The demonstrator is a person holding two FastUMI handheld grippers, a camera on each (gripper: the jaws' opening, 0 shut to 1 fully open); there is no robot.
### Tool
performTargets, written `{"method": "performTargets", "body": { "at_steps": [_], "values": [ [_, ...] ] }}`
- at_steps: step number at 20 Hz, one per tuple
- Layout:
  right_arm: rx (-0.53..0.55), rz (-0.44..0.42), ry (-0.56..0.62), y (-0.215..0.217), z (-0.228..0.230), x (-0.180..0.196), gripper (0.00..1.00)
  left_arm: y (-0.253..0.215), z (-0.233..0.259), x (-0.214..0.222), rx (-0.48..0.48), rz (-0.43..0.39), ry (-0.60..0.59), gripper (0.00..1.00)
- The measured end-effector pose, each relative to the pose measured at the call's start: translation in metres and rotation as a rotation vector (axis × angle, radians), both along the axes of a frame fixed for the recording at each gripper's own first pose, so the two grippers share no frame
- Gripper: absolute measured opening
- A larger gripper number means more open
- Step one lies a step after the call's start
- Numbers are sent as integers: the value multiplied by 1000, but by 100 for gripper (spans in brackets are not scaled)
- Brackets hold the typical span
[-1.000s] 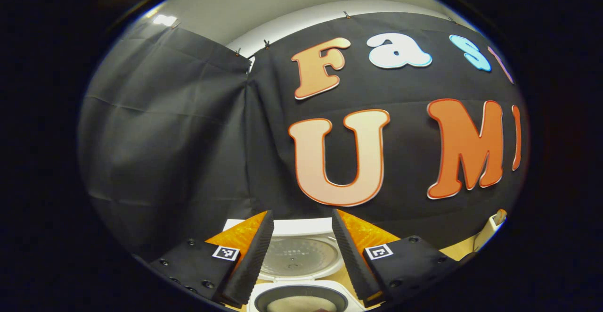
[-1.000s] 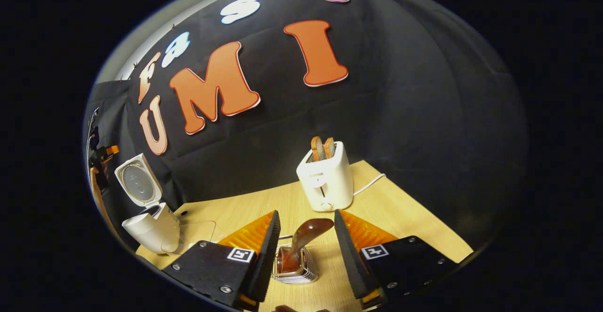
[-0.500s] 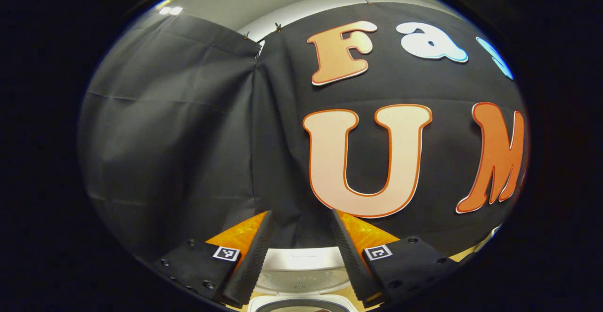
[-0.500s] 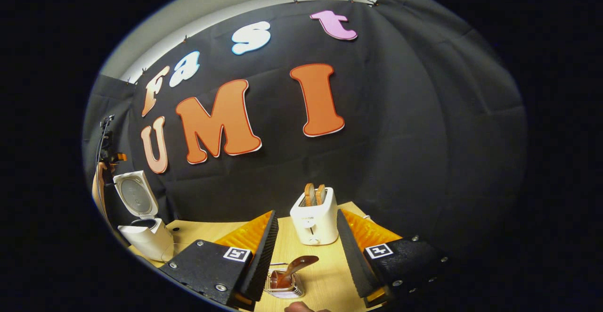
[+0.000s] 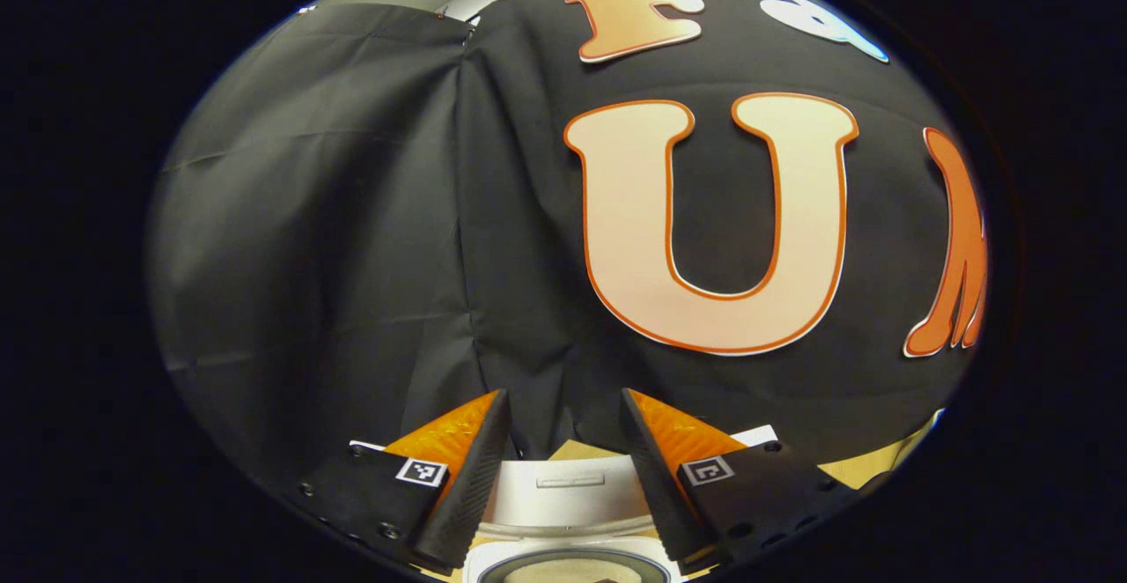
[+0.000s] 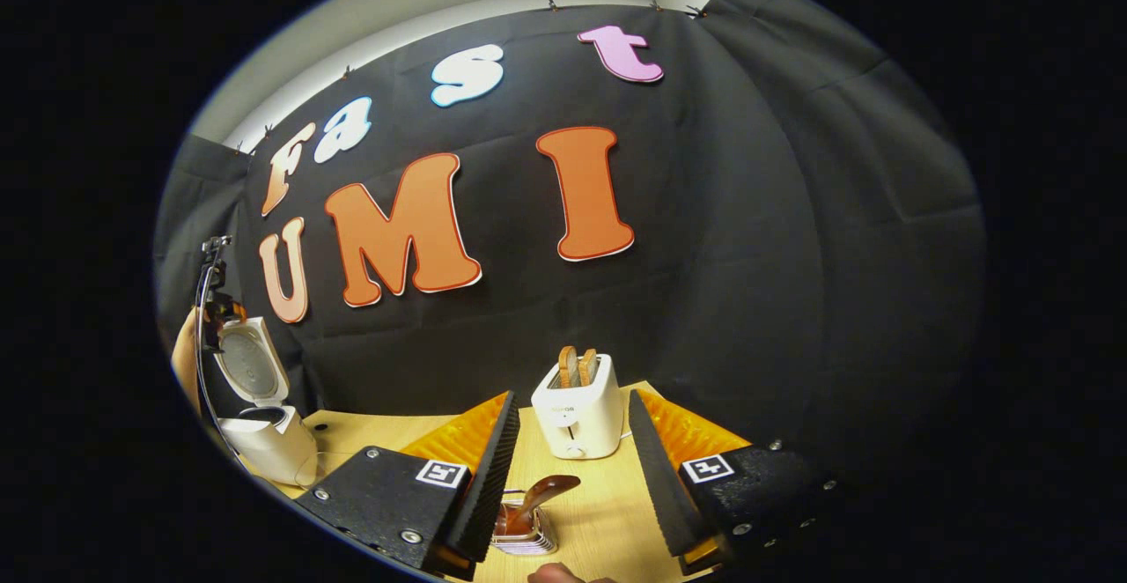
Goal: Close the left gripper, press the button to open the rice cooker; take a wooden spoon from the chopstick holder with the right hand, scoop a spoonful of rice and pour it into the rice cooker, then put the wooden spoon back into the chopstick holder.
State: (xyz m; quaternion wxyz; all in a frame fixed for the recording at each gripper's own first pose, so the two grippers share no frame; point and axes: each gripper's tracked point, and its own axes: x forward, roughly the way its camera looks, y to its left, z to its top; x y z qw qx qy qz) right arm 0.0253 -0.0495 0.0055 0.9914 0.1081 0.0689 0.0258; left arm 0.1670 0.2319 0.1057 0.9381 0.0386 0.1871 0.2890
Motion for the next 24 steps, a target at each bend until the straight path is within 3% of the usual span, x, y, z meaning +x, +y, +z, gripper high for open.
{"method": "performTargets", "body": {
  "at_steps": [7,14,20,23,24],
  "values": [
    [32,40,3,10,-10,6,74,-3,-17,1,-128,-30,136,81],
    [56,36,4,5,-15,10,74,-4,-31,2,-347,-64,323,82],
    [75,51,16,10,-23,8,74,-9,-50,-12,-345,-94,420,82],
    [91,63,22,14,-27,8,74,-11,-83,-40,-344,-76,515,83],
    [97,68,25,17,-28,7,74,-9,-73,-42,-291,-87,496,83]
  ]
}}
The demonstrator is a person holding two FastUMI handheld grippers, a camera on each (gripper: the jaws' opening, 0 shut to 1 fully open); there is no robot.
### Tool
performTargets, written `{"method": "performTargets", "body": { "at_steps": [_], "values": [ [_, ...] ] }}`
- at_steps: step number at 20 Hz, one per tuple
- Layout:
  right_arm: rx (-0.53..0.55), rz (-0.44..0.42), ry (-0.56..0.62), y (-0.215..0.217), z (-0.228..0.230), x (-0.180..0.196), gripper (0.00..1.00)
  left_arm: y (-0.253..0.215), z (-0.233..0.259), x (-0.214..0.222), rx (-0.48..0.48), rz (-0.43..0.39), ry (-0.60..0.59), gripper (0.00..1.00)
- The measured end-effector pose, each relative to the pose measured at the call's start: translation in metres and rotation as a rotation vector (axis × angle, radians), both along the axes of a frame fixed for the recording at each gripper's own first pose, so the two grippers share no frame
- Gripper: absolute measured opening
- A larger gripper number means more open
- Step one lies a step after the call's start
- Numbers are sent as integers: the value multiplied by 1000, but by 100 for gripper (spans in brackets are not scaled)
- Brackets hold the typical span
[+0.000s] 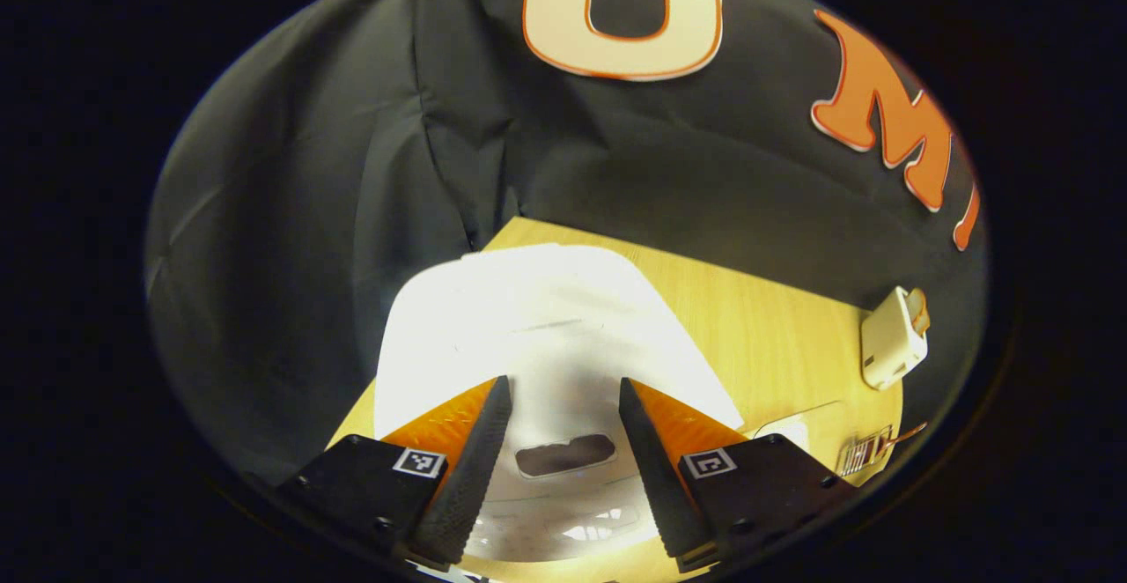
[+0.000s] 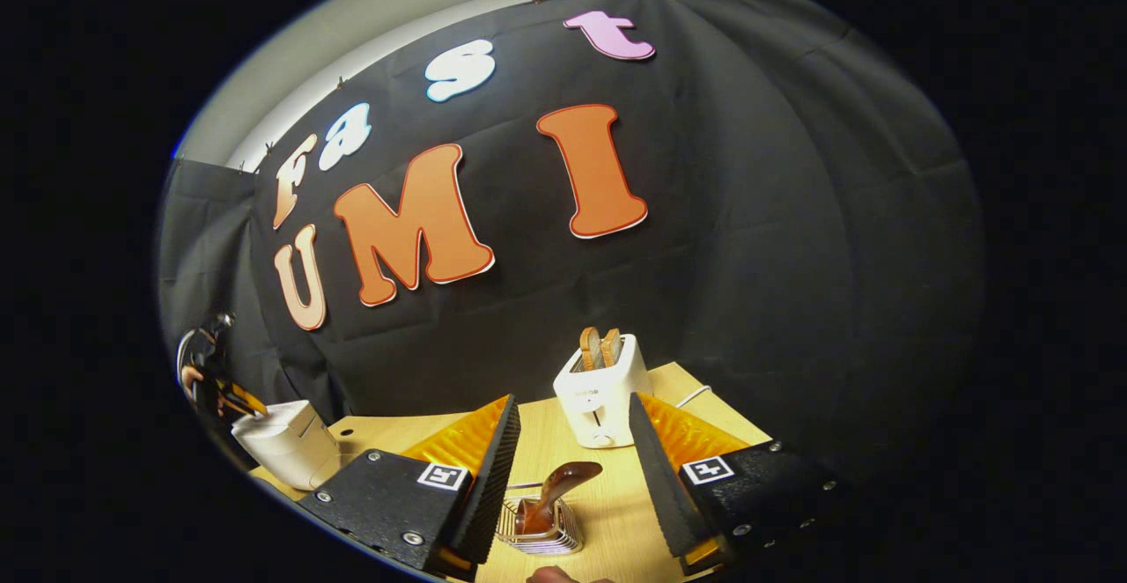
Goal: Close the left gripper, press the button to open the rice cooker; take a wooden spoon from the chopstick holder with the right hand, scoop a spoonful of rice and pour it into the rice cooker, then put the wooden spoon back into the chopstick holder.
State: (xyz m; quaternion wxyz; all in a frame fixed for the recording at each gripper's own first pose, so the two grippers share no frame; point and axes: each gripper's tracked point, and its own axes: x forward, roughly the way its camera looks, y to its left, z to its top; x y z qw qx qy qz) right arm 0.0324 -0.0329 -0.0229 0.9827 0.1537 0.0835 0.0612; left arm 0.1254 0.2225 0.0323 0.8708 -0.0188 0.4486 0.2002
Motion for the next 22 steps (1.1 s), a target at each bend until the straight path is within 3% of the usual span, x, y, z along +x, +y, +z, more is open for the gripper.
{"method": "performTargets", "body": {
  "at_steps": [3,6,10,13,17,20,22],
  "values": [
    [15,15,9,6,-2,1,74,-5,-14,-7,-5,-9,14,87],
    [9,26,-7,11,0,-2,74,-6,-12,-10,-2,15,7,85],
    [-48,17,-33,14,7,-5,74,-13,-8,-7,-23,20,-76,85],
    [-81,10,-81,19,21,-9,74,-20,12,-2,26,-4,-161,85],
    [-122,18,-142,33,35,-16,74,-37,39,11,103,-100,-379,85],
    [-188,14,-184,40,44,-20,74,-35,70,24,296,-207,-567,84],
    [-224,10,-207,48,49,-23,74,-49,79,32,301,-284,-639,84]
  ]
}}
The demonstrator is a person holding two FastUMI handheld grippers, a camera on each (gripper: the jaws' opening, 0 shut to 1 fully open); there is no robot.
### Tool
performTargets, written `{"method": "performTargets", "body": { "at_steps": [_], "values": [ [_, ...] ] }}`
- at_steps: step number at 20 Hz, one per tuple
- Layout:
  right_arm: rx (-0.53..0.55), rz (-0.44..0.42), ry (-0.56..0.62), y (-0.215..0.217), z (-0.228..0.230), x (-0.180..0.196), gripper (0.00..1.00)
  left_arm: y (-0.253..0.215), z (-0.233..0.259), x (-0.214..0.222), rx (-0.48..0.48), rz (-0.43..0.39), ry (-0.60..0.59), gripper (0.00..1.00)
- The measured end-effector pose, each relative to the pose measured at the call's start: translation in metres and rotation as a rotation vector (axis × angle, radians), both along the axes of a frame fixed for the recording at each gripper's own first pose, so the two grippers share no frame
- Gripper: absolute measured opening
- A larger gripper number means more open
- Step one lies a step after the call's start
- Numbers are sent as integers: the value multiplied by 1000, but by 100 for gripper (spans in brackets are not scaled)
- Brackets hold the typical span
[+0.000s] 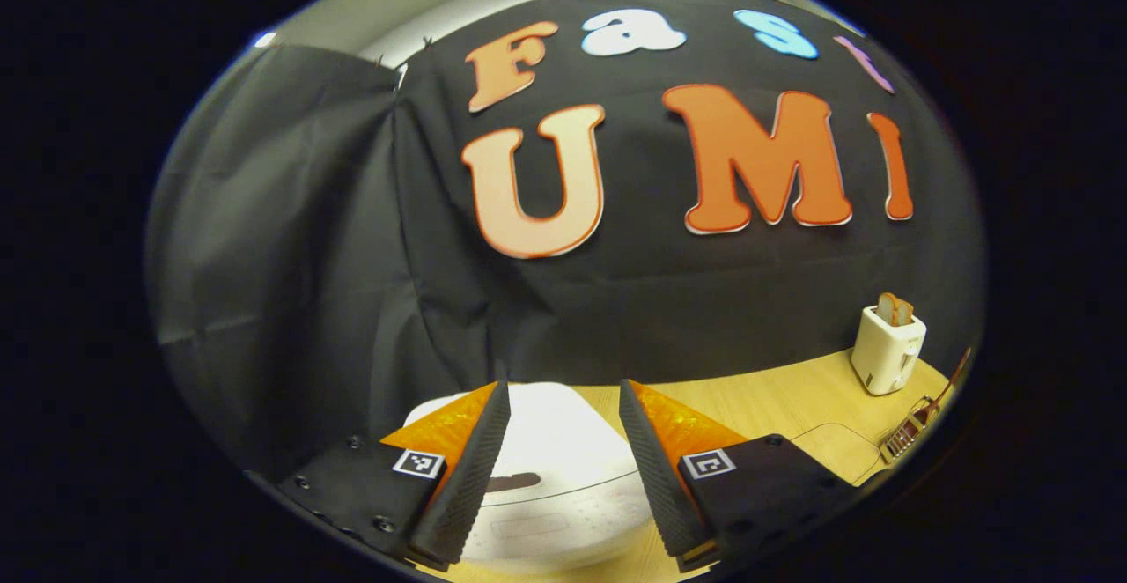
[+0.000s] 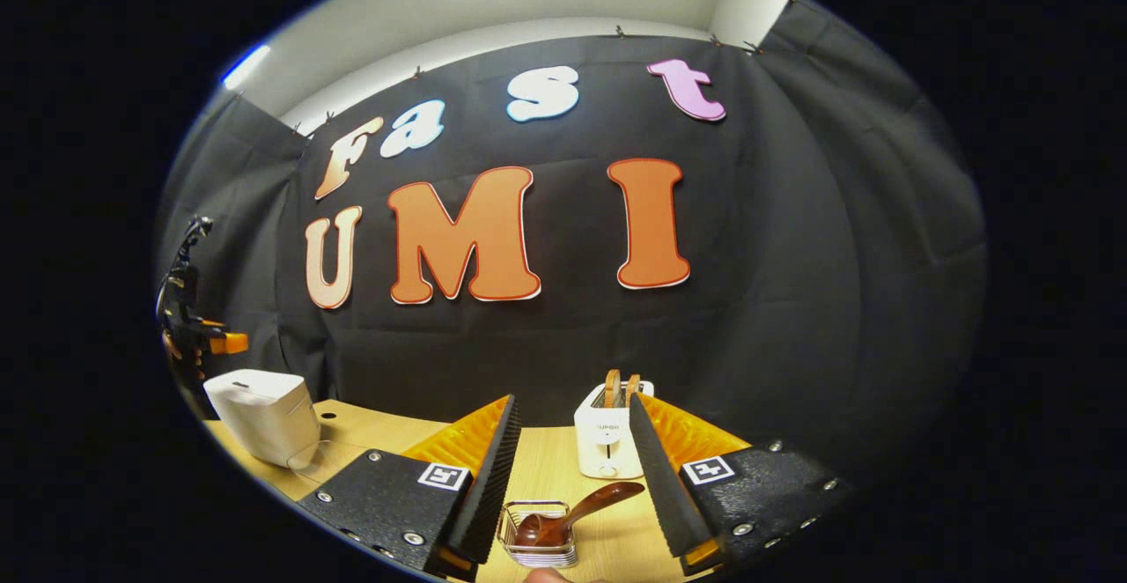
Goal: Close the left gripper, press the button to open the rice cooker; take a wooden spoon from the chopstick holder with the right hand, scoop a spoonful of rice and pour it into the rice cooker, then put the wooden spoon back into the chopstick holder.
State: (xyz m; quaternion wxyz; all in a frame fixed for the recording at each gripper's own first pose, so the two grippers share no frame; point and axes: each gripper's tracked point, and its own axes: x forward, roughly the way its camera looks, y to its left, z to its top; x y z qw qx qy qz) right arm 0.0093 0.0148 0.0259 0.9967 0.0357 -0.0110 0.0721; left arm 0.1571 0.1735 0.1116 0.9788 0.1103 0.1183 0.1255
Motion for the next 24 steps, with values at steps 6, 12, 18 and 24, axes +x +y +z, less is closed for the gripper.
{"method": "performTargets", "body": {
  "at_steps": [6,12,18,24],
  "values": [
    [-69,41,-49,30,5,-11,70,-48,20,-8,-11,-119,-144,88],
    [-79,89,-61,52,-1,-14,79,-69,6,-13,40,-167,-234,87],
    [-94,88,-63,54,-10,-16,82,-69,-10,-13,-16,-171,-233,83],
    [-93,81,-65,50,-10,-12,82,-62,-9,-15,-29,-142,-233,92]
  ]
}}
